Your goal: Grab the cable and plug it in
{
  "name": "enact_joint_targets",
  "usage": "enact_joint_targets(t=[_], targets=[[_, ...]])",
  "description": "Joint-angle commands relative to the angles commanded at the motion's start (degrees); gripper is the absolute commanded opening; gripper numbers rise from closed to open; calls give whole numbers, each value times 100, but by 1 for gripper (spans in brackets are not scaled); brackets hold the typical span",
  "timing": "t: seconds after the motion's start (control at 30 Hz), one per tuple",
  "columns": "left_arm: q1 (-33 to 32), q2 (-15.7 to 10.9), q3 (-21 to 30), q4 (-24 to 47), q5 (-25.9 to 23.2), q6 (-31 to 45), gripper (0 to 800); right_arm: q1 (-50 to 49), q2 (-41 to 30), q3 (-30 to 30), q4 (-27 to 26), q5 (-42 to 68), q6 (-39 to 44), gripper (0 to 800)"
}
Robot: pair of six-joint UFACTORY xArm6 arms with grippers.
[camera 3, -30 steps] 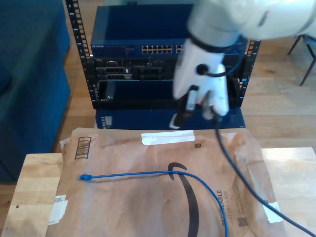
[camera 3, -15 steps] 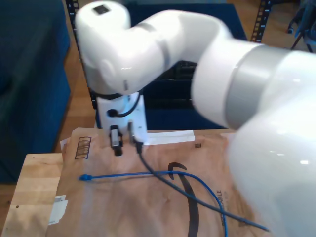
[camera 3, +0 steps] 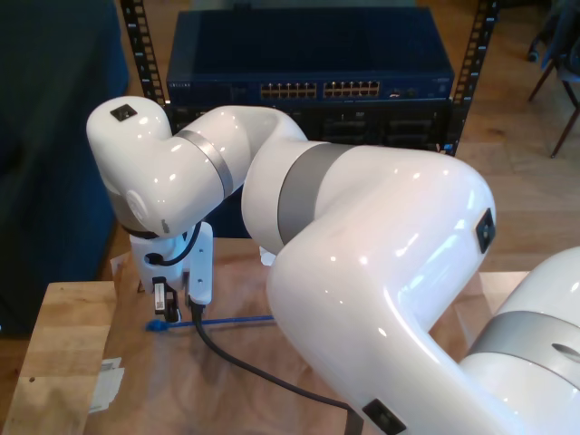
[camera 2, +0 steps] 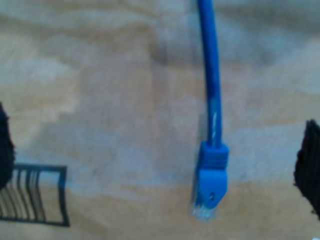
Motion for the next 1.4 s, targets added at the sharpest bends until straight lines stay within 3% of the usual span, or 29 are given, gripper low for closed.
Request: enact_joint_targets(t=[0.3, 0.5, 0.67, 1.07, 1.3, 1.4], targets=[[9, 0, 9, 0, 0, 9, 800, 158, 281, 9, 9, 26, 0, 772], [9, -9, 9, 0, 9, 18, 800, 202, 264, 105, 18, 35, 0, 656], [18, -18, 9, 0, 18, 18, 800, 220, 264, 141, 9, 35, 0, 626], [18, 0, 9, 0, 0, 18, 800, 237, 360, 123, -18, -9, 0, 409], [18, -9, 9, 0, 0, 18, 800, 237, 360, 88, -18, -141, 0, 328], [18, -9, 0, 0, 9, 26, 800, 237, 360, 88, -114, -176, 9, 227]])
